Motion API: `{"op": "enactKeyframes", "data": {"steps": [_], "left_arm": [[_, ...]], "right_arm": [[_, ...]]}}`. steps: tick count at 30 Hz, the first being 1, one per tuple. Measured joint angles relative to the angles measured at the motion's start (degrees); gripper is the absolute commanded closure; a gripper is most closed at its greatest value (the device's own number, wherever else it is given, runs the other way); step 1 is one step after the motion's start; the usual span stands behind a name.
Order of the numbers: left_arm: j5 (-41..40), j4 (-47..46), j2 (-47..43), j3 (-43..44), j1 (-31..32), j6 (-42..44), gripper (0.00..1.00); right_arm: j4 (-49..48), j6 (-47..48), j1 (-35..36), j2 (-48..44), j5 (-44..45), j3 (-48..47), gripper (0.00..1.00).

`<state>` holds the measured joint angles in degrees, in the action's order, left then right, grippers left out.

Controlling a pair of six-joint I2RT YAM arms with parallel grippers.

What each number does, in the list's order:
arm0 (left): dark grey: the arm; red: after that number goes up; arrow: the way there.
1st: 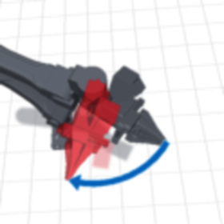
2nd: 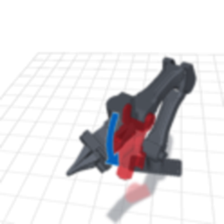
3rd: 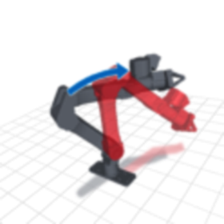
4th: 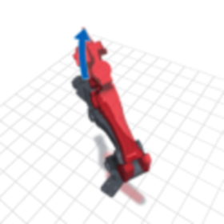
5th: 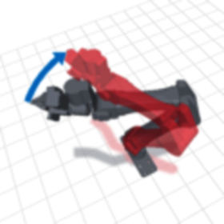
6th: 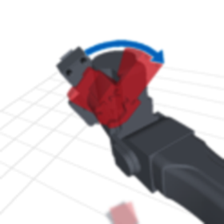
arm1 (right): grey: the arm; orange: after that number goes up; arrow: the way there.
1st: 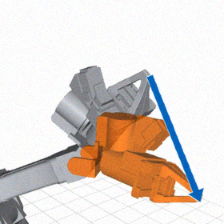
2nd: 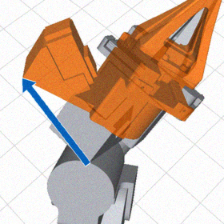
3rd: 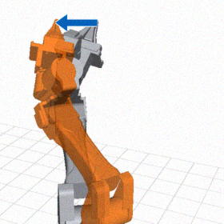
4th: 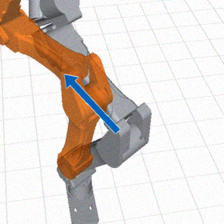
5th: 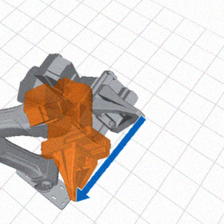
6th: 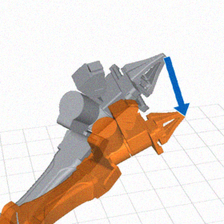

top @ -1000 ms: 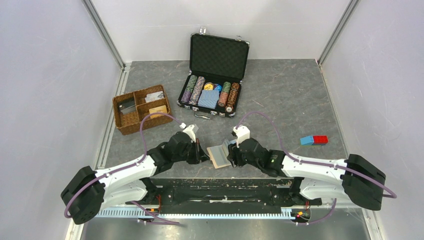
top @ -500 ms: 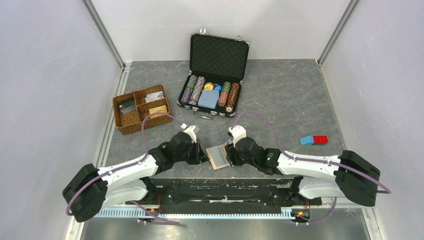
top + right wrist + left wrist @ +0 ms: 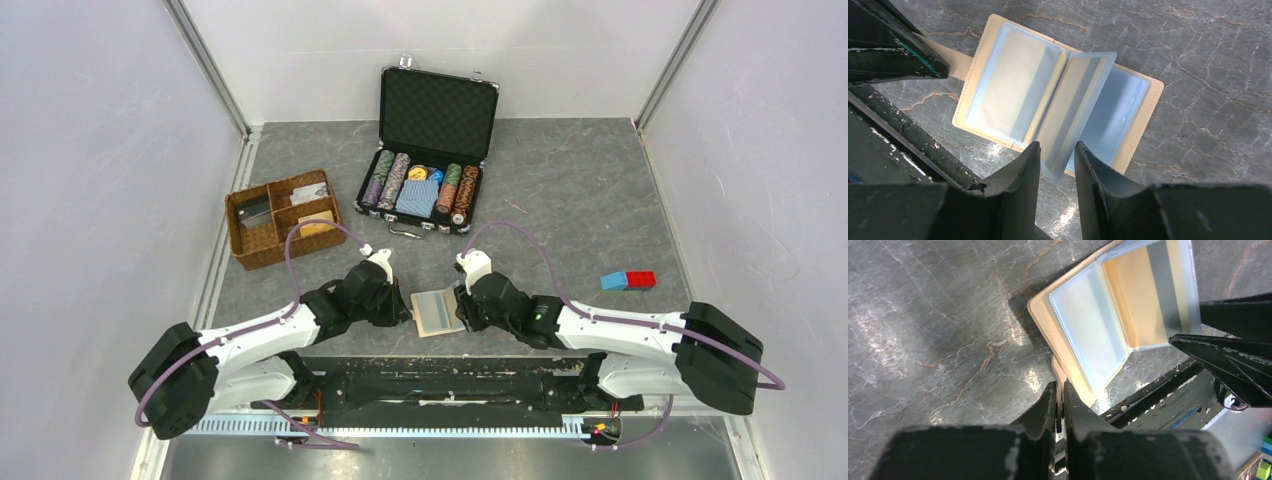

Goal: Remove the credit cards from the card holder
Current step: Remove the credit card from the card holder.

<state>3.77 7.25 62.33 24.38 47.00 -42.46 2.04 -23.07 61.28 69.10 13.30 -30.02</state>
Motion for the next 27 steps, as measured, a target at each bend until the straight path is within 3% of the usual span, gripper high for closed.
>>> {"op": "enactKeyframes", "data": {"steps": [9,11,19,27], "left_arm": [[-0.70,2.84,0.17,1.88,0.00,0.11,0.46],[-0.61,2.91,-0.13,2.95,0.00,0.02,0.43],[0.37,-2.58,2.97,7.87,0.00,-0.20,0.40],[2.47,-8.17,9.29,8.85,0.00,-0.48,0.43]], "right_arm": [[-2.84,-0.70,0.00,-0.11,-3.61,0.00,0.67],[-3.32,-0.87,0.00,-0.20,-4.17,0.00,0.67],[-6.58,-1.38,0.00,-0.50,-6.05,0.35,0.69],[-7.76,-1.99,0.00,-0.50,-6.67,1.60,0.78]]}}
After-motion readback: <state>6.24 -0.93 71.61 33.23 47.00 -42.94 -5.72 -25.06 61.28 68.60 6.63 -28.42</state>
